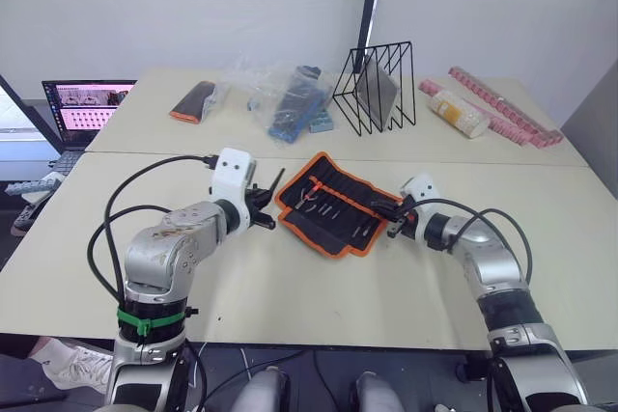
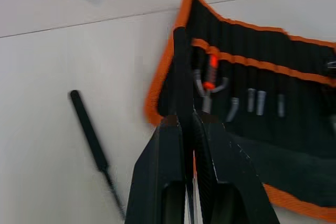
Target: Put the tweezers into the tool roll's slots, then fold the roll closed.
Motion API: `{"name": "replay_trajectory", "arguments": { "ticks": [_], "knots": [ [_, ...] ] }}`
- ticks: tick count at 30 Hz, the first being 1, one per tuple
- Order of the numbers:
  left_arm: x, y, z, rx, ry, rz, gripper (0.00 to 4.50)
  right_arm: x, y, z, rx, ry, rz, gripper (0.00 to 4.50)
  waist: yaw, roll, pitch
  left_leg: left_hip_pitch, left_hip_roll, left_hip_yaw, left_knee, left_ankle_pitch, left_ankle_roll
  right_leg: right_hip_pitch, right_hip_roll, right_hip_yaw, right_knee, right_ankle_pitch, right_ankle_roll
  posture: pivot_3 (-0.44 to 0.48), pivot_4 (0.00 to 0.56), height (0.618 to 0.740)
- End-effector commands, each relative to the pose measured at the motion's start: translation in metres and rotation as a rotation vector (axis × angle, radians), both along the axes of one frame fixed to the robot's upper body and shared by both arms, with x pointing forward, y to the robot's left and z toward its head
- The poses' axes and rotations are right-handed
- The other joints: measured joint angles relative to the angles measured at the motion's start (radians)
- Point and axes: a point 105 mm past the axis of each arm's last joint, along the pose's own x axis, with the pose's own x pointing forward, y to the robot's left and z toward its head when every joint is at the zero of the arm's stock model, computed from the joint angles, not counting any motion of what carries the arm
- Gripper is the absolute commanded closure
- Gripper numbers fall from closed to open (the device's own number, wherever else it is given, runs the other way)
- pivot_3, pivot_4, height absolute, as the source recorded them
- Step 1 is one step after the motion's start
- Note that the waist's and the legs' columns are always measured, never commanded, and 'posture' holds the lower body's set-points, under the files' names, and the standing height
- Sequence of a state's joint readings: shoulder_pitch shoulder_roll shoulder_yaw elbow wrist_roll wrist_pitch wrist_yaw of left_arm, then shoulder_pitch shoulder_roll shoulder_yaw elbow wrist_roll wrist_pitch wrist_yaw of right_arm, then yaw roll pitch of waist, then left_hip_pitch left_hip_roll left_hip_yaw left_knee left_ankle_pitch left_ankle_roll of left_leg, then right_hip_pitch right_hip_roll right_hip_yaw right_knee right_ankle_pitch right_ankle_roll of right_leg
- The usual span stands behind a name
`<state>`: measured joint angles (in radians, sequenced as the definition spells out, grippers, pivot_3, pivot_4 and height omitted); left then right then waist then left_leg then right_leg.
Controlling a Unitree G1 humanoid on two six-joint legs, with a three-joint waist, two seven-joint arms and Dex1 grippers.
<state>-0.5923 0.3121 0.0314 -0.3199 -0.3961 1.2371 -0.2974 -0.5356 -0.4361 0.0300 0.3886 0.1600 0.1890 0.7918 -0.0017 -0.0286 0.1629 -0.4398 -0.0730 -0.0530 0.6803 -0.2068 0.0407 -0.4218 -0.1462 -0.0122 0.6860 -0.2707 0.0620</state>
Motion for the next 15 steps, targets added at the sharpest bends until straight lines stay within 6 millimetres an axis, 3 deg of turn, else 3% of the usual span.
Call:
{"name": "replay_trajectory", "arguments": {
  "ticks": [1, 8, 15],
  "knots": [
    [-0.004, -0.02, 0.006, 0.002, 0.004, -0.117, 4.49, 0.001, 0.0, 0.002, -0.005, -0.011, -0.007, 4.5, -0.003, 0.0, 0.0, 0.0, 0.0, 0.0, 0.0, 0.0, 0.0, 0.0, 0.0, 0.0, 0.0, 0.0, 0.0, 0.0, 0.15, 0.687],
    [0.0, -0.047, 0.002, -0.01, 0.07, -0.219, 4.49, -0.002, 0.001, -0.008, -0.017, 0.015, -0.008, 4.5, -0.003, 0.0, 0.0, 0.0, 0.0, 0.0, 0.0, 0.0, 0.0, 0.0, 0.0, 0.0, 0.0, 0.0, 0.0, 0.0, 0.15, 0.687],
    [-0.002, -0.062, -0.016, 0.049, 0.172, -0.253, 4.49, -0.003, 0.001, -0.011, -0.024, 0.019, -0.013, 4.5, -0.006, 0.0, 0.0, 0.0, 0.0, 0.0, 0.0, 0.0, 0.0, 0.0, 0.0, 0.0, 0.0, 0.0, 0.0, 0.0, 0.15, 0.687]
  ]
}}
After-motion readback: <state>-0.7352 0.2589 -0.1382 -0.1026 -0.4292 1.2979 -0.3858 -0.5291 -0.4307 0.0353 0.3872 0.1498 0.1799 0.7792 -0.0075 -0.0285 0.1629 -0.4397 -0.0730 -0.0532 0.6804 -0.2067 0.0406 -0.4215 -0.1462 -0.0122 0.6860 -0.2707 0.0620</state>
